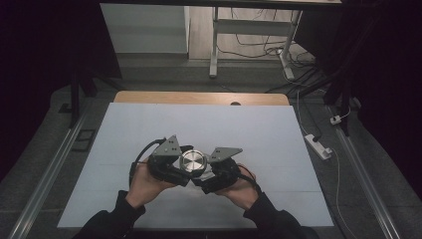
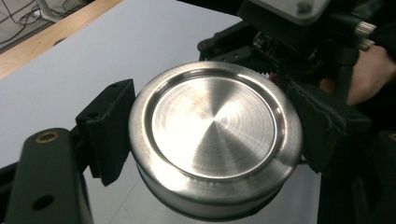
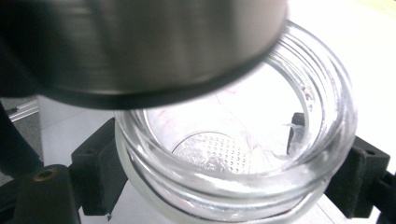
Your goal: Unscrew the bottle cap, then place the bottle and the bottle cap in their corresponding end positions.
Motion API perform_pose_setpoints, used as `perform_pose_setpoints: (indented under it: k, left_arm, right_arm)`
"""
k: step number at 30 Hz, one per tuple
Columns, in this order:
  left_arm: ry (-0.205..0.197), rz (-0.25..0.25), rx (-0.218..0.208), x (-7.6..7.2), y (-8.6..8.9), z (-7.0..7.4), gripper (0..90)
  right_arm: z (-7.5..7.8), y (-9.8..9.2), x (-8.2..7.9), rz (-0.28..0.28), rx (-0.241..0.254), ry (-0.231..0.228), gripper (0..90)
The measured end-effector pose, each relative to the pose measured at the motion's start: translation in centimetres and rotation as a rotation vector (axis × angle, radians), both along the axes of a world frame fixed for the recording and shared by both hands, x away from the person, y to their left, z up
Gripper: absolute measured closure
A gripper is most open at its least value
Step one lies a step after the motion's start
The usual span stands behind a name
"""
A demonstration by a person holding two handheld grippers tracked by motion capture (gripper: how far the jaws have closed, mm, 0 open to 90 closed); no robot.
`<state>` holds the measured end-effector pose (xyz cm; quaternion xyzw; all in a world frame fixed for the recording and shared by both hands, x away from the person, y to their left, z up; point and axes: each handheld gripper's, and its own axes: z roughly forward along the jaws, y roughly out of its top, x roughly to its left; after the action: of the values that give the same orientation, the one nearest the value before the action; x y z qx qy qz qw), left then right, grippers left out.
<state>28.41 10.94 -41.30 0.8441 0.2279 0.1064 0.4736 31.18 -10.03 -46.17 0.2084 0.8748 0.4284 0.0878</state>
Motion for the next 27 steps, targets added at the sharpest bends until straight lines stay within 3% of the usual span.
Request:
perform_pose_setpoints:
  k: [13, 27]
  left_arm:
    - [0.004, -0.003, -0.003, -0.7, 1.0, -0.1, 20.2]
    - [0.004, -0.032, -0.012, -1.6, 1.0, -1.2, 20.2]
  right_arm:
    - [0.0, -0.8, 0.9, -0.034, -0.004, -0.009, 14.9]
    - [0.4, -1.7, 2.1, -0.074, 0.001, -0.019, 15.0]
